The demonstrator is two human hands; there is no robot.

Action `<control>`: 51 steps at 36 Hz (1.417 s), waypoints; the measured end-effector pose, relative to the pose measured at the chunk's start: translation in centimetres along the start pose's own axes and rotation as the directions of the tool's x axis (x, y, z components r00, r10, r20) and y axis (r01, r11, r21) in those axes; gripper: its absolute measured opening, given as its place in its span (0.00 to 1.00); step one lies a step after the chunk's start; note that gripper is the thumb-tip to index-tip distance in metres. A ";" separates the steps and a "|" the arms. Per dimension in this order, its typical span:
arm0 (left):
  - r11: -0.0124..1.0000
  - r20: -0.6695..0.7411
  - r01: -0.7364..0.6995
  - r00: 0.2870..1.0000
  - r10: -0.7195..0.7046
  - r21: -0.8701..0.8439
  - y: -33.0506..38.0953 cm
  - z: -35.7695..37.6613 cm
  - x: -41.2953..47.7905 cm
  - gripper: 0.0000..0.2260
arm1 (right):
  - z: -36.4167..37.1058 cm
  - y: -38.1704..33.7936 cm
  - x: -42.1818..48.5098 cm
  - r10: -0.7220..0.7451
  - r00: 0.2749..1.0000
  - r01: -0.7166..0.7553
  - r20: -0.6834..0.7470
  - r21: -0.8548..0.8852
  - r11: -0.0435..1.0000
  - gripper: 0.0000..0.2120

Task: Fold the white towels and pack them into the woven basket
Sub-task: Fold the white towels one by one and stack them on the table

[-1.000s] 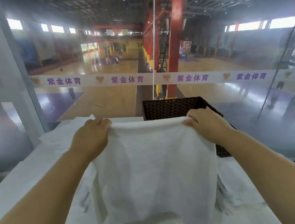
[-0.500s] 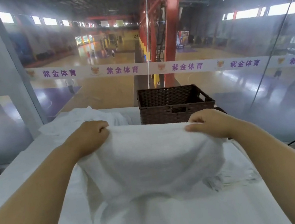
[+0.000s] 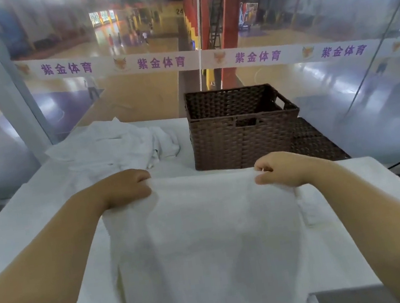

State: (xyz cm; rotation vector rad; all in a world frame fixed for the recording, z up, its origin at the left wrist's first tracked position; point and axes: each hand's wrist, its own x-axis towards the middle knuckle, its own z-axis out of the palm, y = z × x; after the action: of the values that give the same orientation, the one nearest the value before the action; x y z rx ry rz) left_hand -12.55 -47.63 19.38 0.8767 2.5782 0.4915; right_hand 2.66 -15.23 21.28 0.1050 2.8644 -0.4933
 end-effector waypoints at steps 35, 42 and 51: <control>0.986 0.318 -0.065 0.948 0.013 0.154 -7.5 21.8 20.4 0.29 | 19.2 10.6 16.1 0.706 0.674 -0.737 0.216 0.252 0.626 0.22; 0.996 0.246 -0.016 0.969 -0.007 0.090 -9.1 20.3 23.6 0.30 | 18.8 8.7 17.4 0.616 0.777 -0.605 0.131 0.427 0.672 0.15; 0.992 0.236 -0.023 0.972 -0.006 0.123 -8.9 20.0 24.4 0.29 | 19.5 7.1 19.1 0.669 0.702 -0.589 0.246 0.728 0.350 0.24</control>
State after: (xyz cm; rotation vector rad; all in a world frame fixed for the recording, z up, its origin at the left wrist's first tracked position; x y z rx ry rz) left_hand -26.02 -34.74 -7.55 0.9278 2.4073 0.2143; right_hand -10.94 -14.54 -3.45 1.3647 2.1392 -1.4921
